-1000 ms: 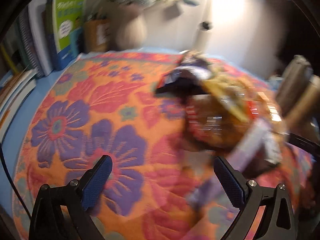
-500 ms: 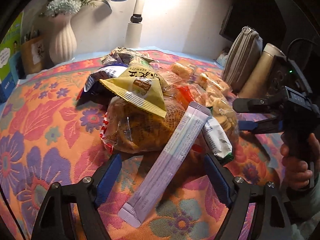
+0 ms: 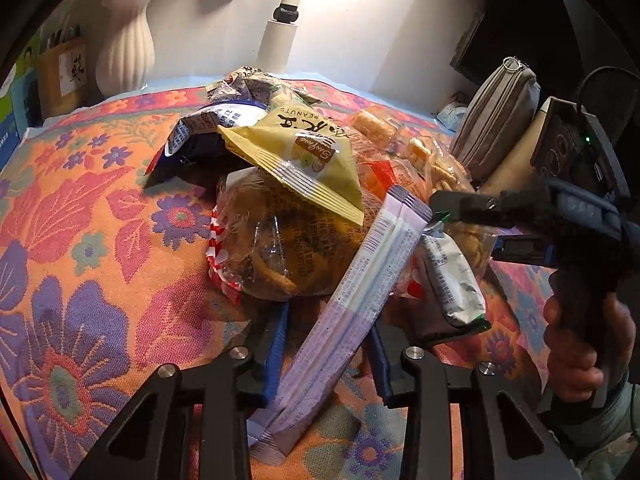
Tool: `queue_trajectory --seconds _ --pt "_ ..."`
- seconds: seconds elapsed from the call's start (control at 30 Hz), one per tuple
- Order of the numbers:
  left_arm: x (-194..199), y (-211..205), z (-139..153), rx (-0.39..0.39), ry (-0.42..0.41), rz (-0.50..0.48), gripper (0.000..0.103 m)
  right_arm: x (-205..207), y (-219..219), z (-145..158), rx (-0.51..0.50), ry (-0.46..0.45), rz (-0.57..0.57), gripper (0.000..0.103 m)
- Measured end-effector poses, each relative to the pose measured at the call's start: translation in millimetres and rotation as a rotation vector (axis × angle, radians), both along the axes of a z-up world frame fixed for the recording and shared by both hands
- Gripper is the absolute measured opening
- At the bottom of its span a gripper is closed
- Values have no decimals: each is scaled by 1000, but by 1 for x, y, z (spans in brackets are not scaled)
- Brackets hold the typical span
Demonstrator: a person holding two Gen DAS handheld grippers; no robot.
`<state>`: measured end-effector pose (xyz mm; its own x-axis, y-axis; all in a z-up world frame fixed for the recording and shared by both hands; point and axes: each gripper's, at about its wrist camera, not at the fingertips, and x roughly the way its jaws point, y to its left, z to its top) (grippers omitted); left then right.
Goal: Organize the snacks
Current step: 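Grasp the white-and-purple stick packet with the left tool while the right tool grasps the clear cracker bag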
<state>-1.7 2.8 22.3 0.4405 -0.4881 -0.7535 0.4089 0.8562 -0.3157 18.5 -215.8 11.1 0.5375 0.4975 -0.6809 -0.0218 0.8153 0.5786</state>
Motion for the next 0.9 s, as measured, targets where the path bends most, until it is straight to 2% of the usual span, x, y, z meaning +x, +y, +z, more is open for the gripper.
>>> queue_trajectory --seconds 0.03,0.1,0.2,0.27,0.37,0.53,0.6,0.7,0.77,0.8,0.87,0.9 --pt "-2 1 0 -6 -2 -2 25 -2 -1 0 -1 -5 5 67" --pt "-10 -1 3 -30 -16 -17 16 -5 -6 -3 14 -9 8 64" --pt "-23 -5 8 -34 -42 -3 16 -12 -15 -4 21 -13 8 60" --pt "-31 -6 11 -38 -57 13 16 -18 -19 1 -11 -26 13 60" --pt "-38 -5 18 -61 -65 40 16 -30 -19 18 -127 -79 21 59" --pt "-45 -5 26 -38 -60 101 16 -46 -7 36 -468 -140 59 60" --pt "-47 -5 25 -54 -55 107 16 -48 -7 31 -514 -142 73 60" --pt "-45 -7 20 4 -72 129 16 -47 -8 18 -512 -134 87 60" --pt "-45 -7 15 14 -64 131 16 -46 -5 9 -527 -129 97 61" --pt "-45 -7 12 16 -60 134 20 -47 -4 6 -535 -126 104 61" --pt "-45 -4 7 32 -48 151 36 -48 -3 2 -537 -116 118 65" --pt "-47 -2 6 40 -51 162 47 -50 -3 0 -533 -115 119 66"
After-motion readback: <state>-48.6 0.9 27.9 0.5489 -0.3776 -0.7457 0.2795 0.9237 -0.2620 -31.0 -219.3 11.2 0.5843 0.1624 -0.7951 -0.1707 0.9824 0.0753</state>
